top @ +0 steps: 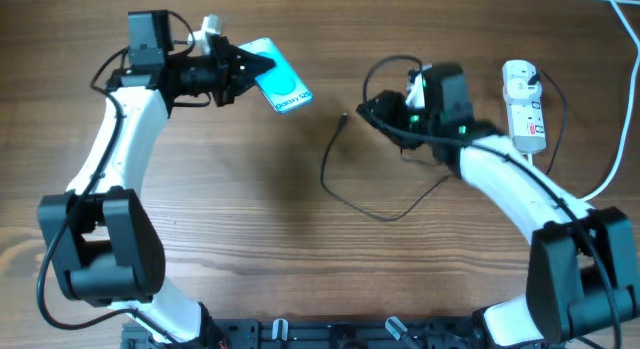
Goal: Plug charger to phone and switch on socket
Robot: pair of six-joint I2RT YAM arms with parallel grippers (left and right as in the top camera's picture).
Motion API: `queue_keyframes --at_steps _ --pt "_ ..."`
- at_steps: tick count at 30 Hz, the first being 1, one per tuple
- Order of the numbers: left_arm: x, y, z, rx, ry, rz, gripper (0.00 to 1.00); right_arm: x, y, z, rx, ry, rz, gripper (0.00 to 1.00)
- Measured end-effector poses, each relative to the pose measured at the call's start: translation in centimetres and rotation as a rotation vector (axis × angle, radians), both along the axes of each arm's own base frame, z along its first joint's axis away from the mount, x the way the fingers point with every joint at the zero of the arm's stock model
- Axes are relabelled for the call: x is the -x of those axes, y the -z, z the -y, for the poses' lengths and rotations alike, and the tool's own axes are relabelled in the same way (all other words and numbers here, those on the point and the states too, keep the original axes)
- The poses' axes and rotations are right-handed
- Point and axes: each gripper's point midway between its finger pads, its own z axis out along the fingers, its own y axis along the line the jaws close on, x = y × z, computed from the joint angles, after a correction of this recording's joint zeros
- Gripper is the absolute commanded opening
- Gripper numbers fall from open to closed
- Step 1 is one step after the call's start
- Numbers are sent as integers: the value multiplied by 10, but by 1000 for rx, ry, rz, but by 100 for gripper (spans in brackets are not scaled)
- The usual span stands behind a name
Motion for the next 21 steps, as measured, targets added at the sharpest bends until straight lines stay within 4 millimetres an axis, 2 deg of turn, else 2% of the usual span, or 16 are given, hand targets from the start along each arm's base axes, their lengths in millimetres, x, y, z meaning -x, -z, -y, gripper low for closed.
queue_keyframes --at_steps 2,5,8,10,11,13,15,17,21 --pt "-5 0 -17 2 -38 0 4 -8 -16 3 66 -28 40 51" --pt "-9 0 -35 2 -78 -1 4 -15 -29 7 133 -39 65 50" --pt "-9 0 -35 2 -78 0 4 -22 -26 -7 210 -65 27 40" --pt "-9 0 -35 2 -78 0 4 -28 -6 -32 242 -97 -1 38" --pt "-9 0 -35 3 -78 -1 4 -27 13 -43 256 -99 -36 37" --pt "-9 0 -35 2 -78 -1 4 -24 50 -54 286 -99 -98 35" --pt "-9 0 -35 2 -78 -1 4 -18 84 -57 322 -94 -163 33" --pt "-9 0 -35 2 -78 -1 4 -19 91 -53 344 -78 -173 29" --pt "-9 0 -35 2 -78 -2 4 -24 92 -45 377 -46 -163 27"
